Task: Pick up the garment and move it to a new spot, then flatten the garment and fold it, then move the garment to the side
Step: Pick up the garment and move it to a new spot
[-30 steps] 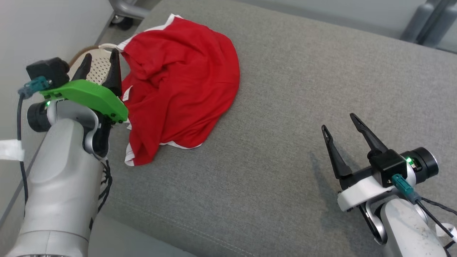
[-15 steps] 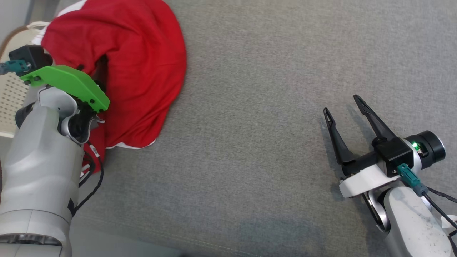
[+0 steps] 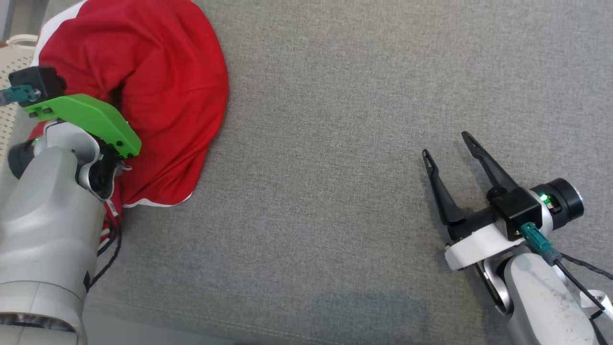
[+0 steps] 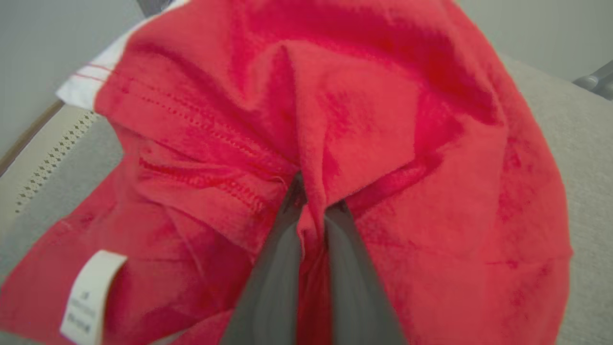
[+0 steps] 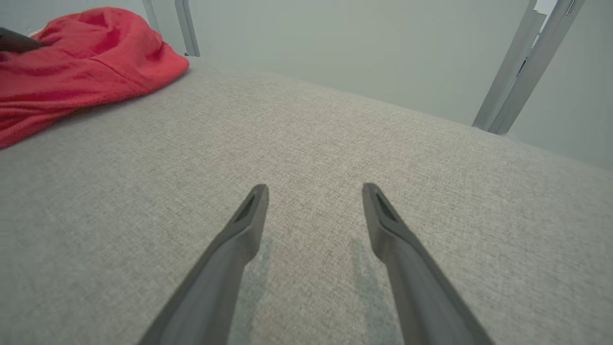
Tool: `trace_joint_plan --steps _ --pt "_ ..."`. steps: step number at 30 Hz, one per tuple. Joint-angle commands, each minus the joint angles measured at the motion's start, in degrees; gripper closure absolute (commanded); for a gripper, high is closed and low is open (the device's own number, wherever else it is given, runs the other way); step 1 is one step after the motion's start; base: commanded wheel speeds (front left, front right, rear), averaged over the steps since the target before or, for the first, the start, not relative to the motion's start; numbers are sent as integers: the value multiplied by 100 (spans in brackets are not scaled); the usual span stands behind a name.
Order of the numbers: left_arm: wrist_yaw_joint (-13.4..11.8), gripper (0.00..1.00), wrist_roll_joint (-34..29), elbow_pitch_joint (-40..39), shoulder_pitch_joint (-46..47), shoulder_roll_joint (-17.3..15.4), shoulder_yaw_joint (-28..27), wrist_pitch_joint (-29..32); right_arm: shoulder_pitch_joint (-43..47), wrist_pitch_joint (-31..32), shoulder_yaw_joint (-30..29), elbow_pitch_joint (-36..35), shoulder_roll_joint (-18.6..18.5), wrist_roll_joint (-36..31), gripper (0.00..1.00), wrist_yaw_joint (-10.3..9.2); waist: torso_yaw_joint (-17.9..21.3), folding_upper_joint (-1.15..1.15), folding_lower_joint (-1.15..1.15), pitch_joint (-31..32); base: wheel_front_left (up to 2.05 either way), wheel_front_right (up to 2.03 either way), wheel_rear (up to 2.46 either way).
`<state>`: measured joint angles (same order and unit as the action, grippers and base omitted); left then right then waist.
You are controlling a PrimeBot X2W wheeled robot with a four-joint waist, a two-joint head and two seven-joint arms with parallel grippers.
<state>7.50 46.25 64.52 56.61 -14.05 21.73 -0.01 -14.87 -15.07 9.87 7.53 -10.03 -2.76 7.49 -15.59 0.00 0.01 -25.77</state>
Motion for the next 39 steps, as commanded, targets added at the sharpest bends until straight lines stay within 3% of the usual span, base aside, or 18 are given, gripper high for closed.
trace_joint_plan --steps 1,8,17,29,39 --pt "-2 100 -135 -2 91 -67 94 -145 66 -27 0 26 21 8 0 0 -23 0 -1 139 0 0 0" --pt "-5 100 -581 -128 439 64 490 -933 446 -27 -76 138 238 120 0 0 -53 0 -1 816 0 0 0" --pt "-3 100 -589 -1042 355 346 1134 -896 782 -27 -101 186 456 263 0 -1 83 0 -1 1538 0 0 0" --pt "-12 100 -167 -3424 -410 496 1916 -181 1120 -27 -208 148 651 363 0 0 659 0 -1 2024 0 0 0" --pt "-295 100 -211 -5267 -1157 656 2604 502 1140 -27 -276 91 699 386 0 0 1513 0 -1 1948 0 0 0"
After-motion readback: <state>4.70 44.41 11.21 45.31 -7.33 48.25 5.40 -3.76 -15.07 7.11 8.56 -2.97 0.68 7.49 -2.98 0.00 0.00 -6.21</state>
